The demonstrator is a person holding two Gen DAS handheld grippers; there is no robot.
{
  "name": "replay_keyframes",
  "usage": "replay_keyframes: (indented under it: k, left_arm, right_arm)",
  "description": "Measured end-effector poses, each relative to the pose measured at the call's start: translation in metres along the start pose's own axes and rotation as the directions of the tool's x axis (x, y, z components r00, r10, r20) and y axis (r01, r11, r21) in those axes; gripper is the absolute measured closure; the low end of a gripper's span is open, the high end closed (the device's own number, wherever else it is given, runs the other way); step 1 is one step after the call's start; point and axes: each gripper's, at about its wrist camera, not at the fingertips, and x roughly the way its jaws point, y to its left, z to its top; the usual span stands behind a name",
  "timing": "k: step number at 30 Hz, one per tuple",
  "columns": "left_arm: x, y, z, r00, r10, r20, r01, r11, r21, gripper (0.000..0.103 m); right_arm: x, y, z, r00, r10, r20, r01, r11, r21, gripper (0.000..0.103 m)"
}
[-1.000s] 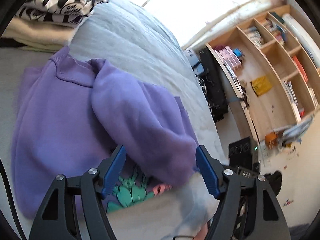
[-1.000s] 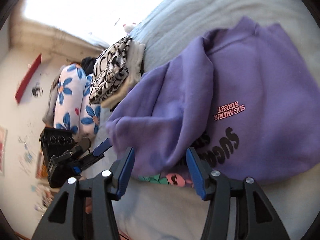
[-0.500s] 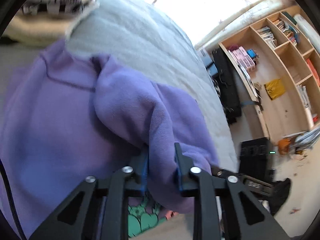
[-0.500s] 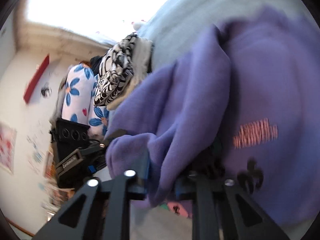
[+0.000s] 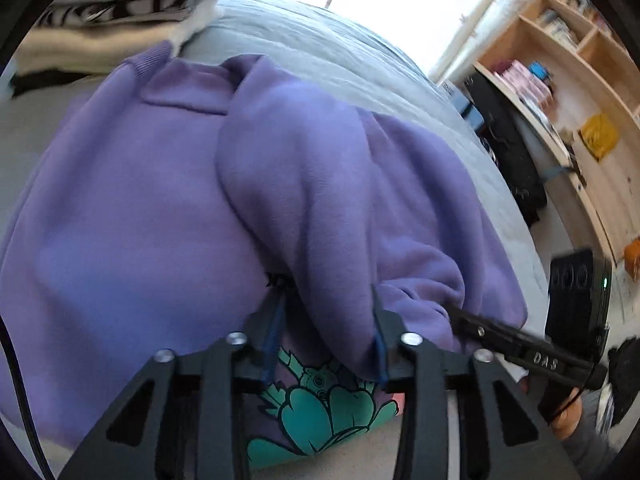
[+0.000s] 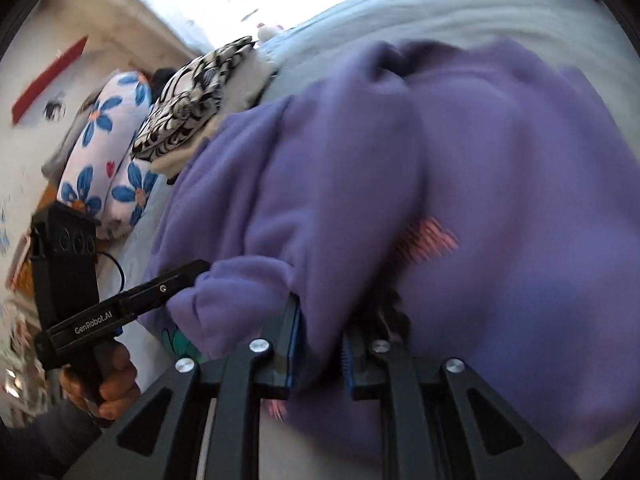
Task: Fold large clothes
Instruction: 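Close both tools on the folded hoodie edge beside the hood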
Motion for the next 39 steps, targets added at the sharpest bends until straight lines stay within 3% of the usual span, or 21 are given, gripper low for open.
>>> replay_keyframes:
  k: [5,9,12,16,21,25,31,36,39]
  left_arm:
    - [-0.006,0.007,0.0,1.0,-0.023,-0.004,0.022,0.998,-0.063,0.06]
    - [-0.023,0.017,-0.002,0.998,-0.058,0.028,0.06,0.996,-0.072,0.039]
    - [-0.026,0.03,0.0,0.991,-0.127,0.049,0.133,0.983,-0.129,0.038]
    - [-0.015,0.044,0.001,0.982,-0.185,0.042,0.19,0.965,-0.18,0.036]
    - [-0.004,0.043,0.003,0.974,-0.221,0.052,0.227,0.958,-0.175,0.027]
    - [0.003,0.031,0.012,0.946,-0.321,0.048,0.324,0.93,-0.174,0.027]
    - [-0.016,0.021,0.017,0.921,-0.374,0.109,0.388,0.909,-0.153,0.027]
    - [-0.038,0.037,0.011,0.915,-0.374,0.153,0.397,0.901,-0.175,0.028]
    - [-0.05,0.049,0.004,0.914,-0.361,0.183,0.391,0.904,-0.171,0.053]
  right_arm:
    - [-0.004,0.018,-0.002,0.996,-0.086,0.012,0.087,0.994,-0.062,0.083]
    - [-0.012,0.025,-0.006,0.99,-0.142,0.012,0.143,0.983,-0.119,0.08]
    - [-0.014,0.01,-0.005,0.998,-0.06,-0.001,0.06,0.998,-0.015,0.08]
    - [-0.01,-0.007,-0.003,0.998,0.054,-0.014,-0.051,0.989,0.137,0.08]
    - [-0.005,0.006,-0.001,0.999,0.039,-0.028,-0.037,0.995,0.093,0.08]
    - [-0.002,0.015,0.001,0.999,0.028,-0.033,-0.026,0.997,0.073,0.08]
    - [-0.002,0.012,0.002,0.999,0.032,-0.032,-0.029,0.996,0.086,0.08]
    - [-0.002,0.01,0.0,0.999,0.028,-0.03,-0.025,0.996,0.084,0.08]
    - [-0.001,0.011,-0.001,0.999,0.024,-0.026,-0.021,0.996,0.084,0.08]
